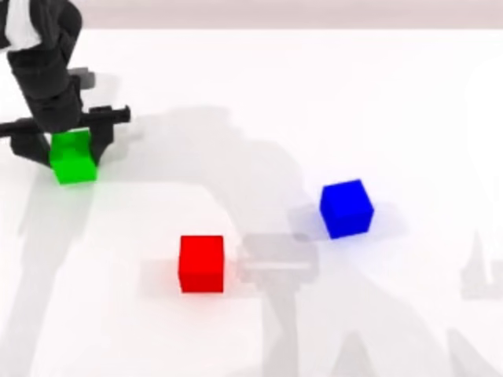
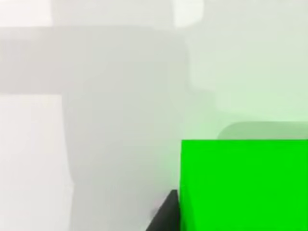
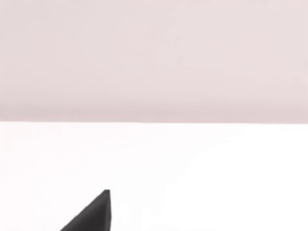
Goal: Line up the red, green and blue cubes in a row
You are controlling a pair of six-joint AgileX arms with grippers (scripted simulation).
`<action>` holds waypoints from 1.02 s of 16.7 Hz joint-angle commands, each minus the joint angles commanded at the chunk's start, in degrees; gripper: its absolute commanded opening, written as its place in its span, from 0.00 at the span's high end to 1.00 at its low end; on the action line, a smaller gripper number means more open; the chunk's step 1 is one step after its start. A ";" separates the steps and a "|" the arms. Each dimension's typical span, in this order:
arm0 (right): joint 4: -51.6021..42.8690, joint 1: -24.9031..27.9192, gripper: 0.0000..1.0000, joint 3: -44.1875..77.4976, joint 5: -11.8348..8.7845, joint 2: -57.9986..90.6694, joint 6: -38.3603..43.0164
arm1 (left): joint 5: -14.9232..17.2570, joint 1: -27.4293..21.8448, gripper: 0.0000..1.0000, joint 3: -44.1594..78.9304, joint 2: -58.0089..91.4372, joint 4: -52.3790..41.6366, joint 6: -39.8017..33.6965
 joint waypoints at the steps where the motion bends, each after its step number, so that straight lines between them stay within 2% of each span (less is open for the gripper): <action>1: 0.00 0.00 0.00 0.00 0.00 0.00 0.00 | 0.00 0.00 0.68 0.00 0.00 0.00 0.00; 5: 0.00 0.00 0.00 0.00 0.00 0.00 0.00 | 0.00 0.00 0.98 0.00 0.00 0.00 0.00; 6: 0.00 0.00 0.00 0.00 0.00 0.00 0.00 | 0.00 0.00 1.00 0.00 0.00 0.00 0.00; 17: 0.00 0.00 0.00 0.00 0.00 0.00 0.00 | 0.00 0.26 1.00 2.22 -0.41 -2.40 0.05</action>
